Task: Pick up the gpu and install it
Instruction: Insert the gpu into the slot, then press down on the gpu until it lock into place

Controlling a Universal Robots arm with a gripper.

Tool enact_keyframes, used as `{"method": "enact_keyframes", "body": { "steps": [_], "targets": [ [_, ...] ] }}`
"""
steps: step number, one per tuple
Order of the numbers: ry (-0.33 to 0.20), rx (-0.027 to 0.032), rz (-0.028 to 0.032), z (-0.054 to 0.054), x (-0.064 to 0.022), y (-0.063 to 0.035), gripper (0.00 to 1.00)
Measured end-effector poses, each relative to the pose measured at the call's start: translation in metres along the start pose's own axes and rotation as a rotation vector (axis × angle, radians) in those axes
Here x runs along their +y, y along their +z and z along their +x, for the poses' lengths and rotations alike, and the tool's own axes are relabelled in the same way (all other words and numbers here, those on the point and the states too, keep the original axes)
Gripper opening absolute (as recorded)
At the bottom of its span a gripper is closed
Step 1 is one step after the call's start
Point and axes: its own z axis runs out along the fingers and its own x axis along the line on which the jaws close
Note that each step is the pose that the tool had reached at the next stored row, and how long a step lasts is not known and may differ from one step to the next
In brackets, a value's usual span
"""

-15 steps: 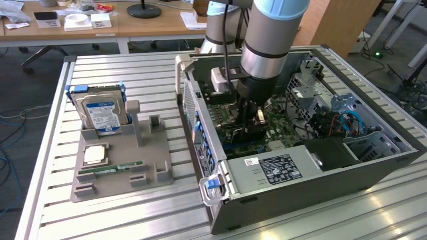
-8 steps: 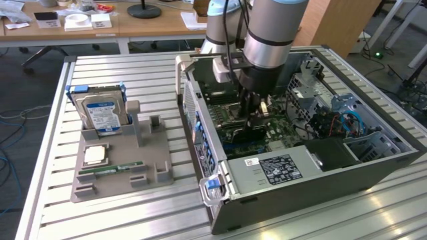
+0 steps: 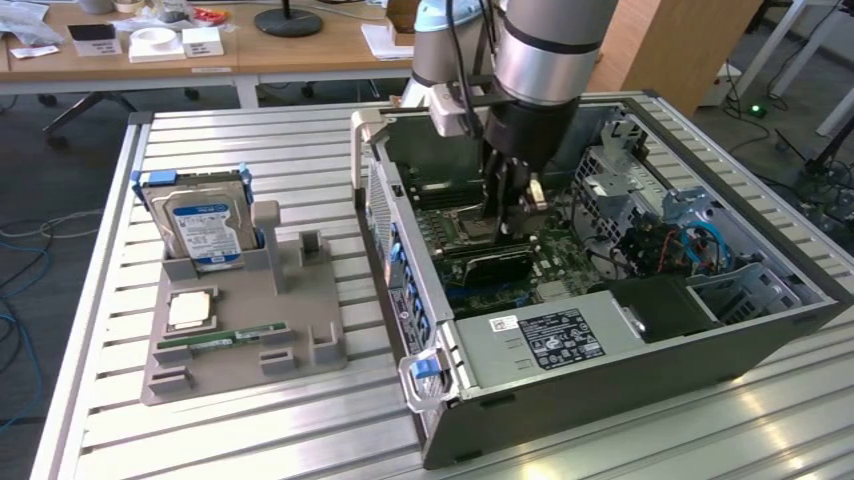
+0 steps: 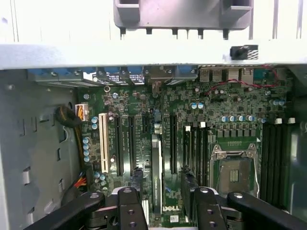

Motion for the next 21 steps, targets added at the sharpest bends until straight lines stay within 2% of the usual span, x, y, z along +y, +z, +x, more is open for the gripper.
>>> {"method": "enact_keyframes", "body": {
  "steps": [8, 21],
  "targets": [
    [0.000, 0.0001, 0.0000, -0.001, -0.0006, -0.0167, 0.45],
    [0.000, 0.0000, 0.0000, -0.001, -0.0006, -0.0167, 0.45]
  ]
}}
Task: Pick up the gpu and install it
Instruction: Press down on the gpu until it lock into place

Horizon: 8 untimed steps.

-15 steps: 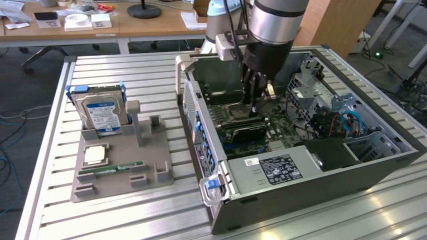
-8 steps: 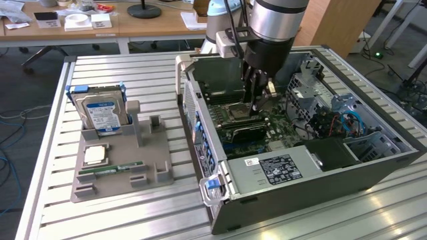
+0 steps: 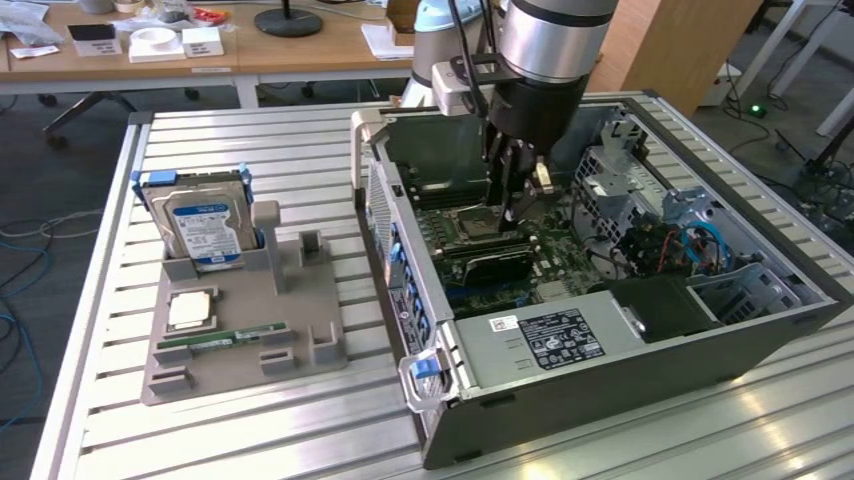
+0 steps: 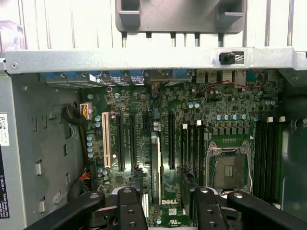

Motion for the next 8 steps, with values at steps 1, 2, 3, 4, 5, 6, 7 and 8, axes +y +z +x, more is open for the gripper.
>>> {"method": "enact_keyframes", "body": {
  "steps": [1, 2, 3, 4, 5, 6, 7, 8],
  "targets": [
    [0.000, 0.0000, 0.0000, 0.0000, 0.0000, 0.0000, 0.45],
    [0.000, 0.0000, 0.0000, 0.0000, 0.0000, 0.0000, 0.45],
    [0.000, 0.0000, 0.0000, 0.0000, 0.0000, 0.0000, 0.45],
    [0.000, 0.0000, 0.0000, 0.0000, 0.0000, 0.0000, 0.44],
    [0.000, 0.0000, 0.0000, 0.0000, 0.0000, 0.0000, 0.38],
    [0.000, 0.0000, 0.0000, 0.0000, 0.0000, 0.0000, 0.38],
    [0.000, 0.0000, 0.0000, 0.0000, 0.0000, 0.0000, 0.31],
    [0.000, 0.0000, 0.0000, 0.0000, 0.0000, 0.0000, 0.25]
  ]
}}
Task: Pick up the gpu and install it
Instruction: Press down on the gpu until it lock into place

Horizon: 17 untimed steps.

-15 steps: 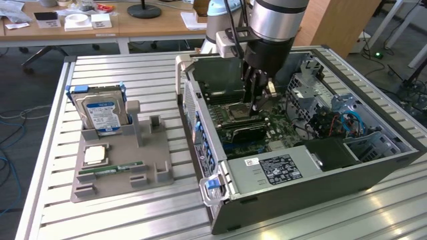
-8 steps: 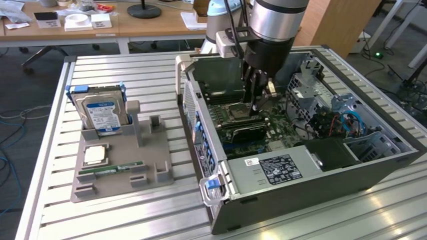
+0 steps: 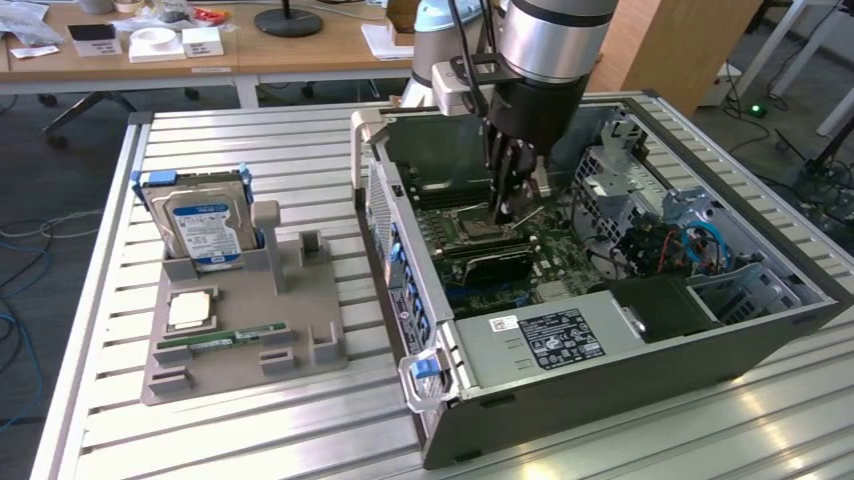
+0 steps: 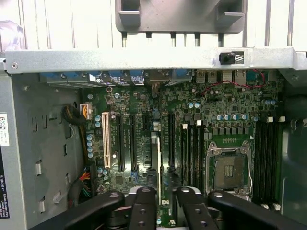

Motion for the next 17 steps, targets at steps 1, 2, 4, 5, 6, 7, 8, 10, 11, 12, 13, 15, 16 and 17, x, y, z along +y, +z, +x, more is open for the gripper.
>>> {"method": "enact_keyframes", "body": {
  "steps": [1, 2, 4, 5, 6, 7, 8, 10, 11, 12, 13, 15, 16, 17],
  "targets": [
    [0.000, 0.0000, 0.0000, 0.0000, 0.0000, 0.0000, 0.20],
    [0.000, 0.0000, 0.0000, 0.0000, 0.0000, 0.0000, 0.20],
    [0.000, 0.0000, 0.0000, 0.0000, 0.0000, 0.0000, 0.11],
    [0.000, 0.0000, 0.0000, 0.0000, 0.0000, 0.0000, 0.11],
    [0.000, 0.0000, 0.0000, 0.0000, 0.0000, 0.0000, 0.11],
    [0.000, 0.0000, 0.0000, 0.0000, 0.0000, 0.0000, 0.11],
    [0.000, 0.0000, 0.0000, 0.0000, 0.0000, 0.0000, 0.11],
    [0.000, 0.0000, 0.0000, 0.0000, 0.0000, 0.0000, 0.11],
    [0.000, 0.0000, 0.0000, 0.0000, 0.0000, 0.0000, 0.11],
    [0.000, 0.0000, 0.0000, 0.0000, 0.0000, 0.0000, 0.11],
    [0.000, 0.0000, -0.0001, 0.0000, 0.0000, 0.0000, 0.11],
    [0.000, 0.0001, -0.0011, -0.0002, -0.0007, 0.0000, 0.11],
    [0.000, 0.0002, -0.0022, -0.0004, -0.0013, 0.0000, 0.11],
    [0.000, 0.0002, -0.0033, -0.0007, -0.0019, 0.0001, 0.11]
  ]
}}
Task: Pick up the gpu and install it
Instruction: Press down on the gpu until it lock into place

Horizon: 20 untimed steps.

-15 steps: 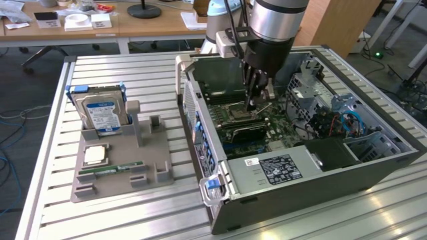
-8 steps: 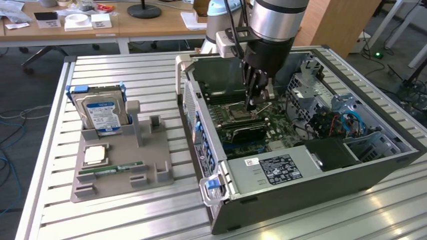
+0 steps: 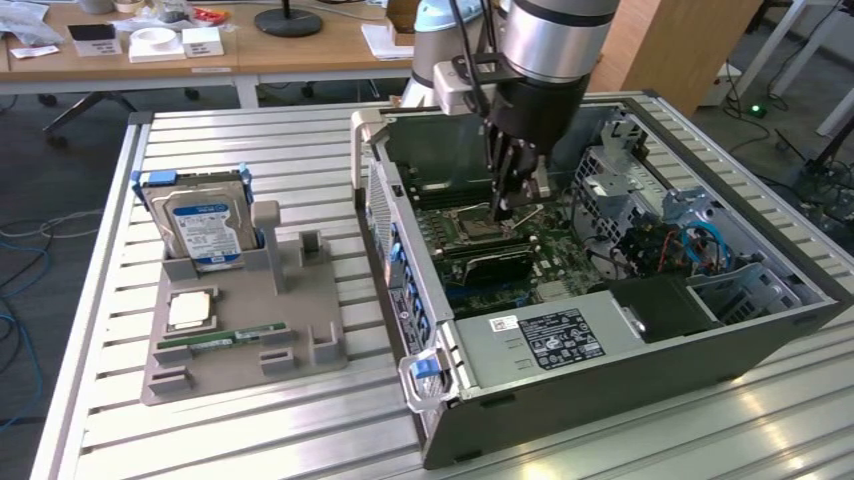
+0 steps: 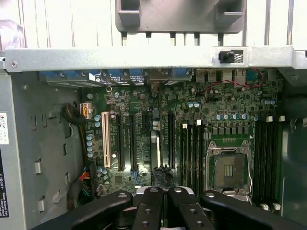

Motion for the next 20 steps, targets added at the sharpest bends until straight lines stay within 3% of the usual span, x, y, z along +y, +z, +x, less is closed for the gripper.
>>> {"method": "enact_keyframes", "body": {
  "steps": [9, 15, 20],
  "targets": [
    [0.000, 0.0004, -0.0100, -0.0048, -0.0085, 0.0020, 0.11],
    [0.000, 0.0001, -0.0111, -0.0075, -0.0105, 0.0036, 0.11],
    [0.001, -0.0039, -0.0112, -0.0074, -0.0104, 0.0079, 0.11]
  ]
}}
